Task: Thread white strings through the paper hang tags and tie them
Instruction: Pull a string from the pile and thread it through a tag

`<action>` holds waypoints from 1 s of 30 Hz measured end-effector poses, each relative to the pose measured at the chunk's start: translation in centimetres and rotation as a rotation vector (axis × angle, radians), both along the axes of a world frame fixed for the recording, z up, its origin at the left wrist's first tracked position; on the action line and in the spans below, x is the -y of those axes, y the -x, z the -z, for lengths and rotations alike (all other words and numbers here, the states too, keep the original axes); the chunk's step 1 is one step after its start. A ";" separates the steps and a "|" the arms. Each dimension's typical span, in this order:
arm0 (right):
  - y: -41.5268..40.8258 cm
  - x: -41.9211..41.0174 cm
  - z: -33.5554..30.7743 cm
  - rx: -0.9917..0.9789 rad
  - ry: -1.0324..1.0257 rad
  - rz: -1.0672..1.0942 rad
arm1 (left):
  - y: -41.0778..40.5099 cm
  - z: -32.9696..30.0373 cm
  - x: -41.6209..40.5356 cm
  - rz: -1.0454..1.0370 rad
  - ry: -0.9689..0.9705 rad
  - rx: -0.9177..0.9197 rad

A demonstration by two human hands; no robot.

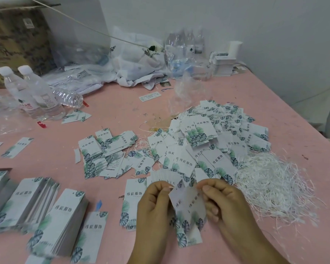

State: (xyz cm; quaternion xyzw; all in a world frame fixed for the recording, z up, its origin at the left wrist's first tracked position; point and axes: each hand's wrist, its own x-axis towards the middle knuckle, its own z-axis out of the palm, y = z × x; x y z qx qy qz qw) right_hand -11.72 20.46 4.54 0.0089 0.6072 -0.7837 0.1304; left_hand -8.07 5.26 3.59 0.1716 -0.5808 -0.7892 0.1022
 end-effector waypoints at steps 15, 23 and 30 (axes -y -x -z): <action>1.6 -0.8 -0.3 0.260 0.380 -0.065 | 1.2 -1.6 2.9 -0.084 -0.556 -0.144; 0.8 -0.9 -0.3 0.087 0.257 -0.141 | 0.6 -1.2 2.4 -0.006 -0.295 -0.077; 0.1 -0.4 0.4 -0.123 -0.140 -0.092 | -0.3 -0.9 1.4 0.146 0.029 -0.130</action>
